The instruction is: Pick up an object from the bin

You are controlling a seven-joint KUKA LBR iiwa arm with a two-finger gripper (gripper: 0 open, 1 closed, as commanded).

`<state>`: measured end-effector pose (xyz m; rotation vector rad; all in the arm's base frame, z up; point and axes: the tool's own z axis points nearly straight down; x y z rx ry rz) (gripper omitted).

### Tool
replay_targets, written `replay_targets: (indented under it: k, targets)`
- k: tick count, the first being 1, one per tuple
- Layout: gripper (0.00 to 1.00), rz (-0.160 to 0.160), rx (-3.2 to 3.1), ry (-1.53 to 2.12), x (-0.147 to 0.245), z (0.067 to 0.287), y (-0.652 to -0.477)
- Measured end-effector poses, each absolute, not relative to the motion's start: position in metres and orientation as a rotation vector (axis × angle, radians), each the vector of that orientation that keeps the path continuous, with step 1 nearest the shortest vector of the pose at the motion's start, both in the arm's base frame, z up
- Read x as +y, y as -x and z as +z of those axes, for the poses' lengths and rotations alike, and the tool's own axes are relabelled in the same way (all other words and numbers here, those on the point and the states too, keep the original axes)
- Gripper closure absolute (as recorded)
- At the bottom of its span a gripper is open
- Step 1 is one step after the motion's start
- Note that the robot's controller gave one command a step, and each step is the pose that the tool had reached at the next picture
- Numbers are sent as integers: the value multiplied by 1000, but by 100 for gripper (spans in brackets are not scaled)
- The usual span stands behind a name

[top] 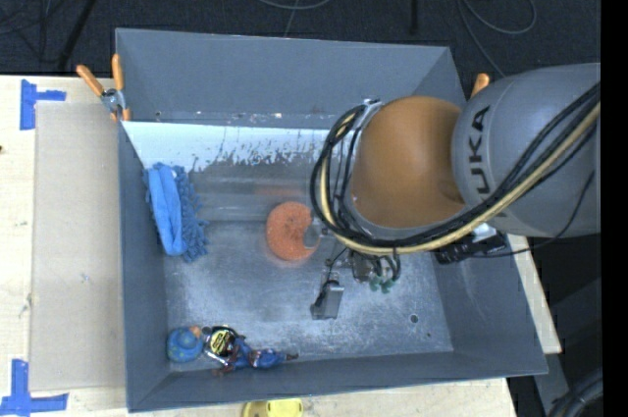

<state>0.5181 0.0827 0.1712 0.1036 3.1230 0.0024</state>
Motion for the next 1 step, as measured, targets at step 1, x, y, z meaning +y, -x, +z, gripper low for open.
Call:
replay_targets:
  k: [1]
  targets:
    - [0, 5, 3145, -106, 104, 137, -534]
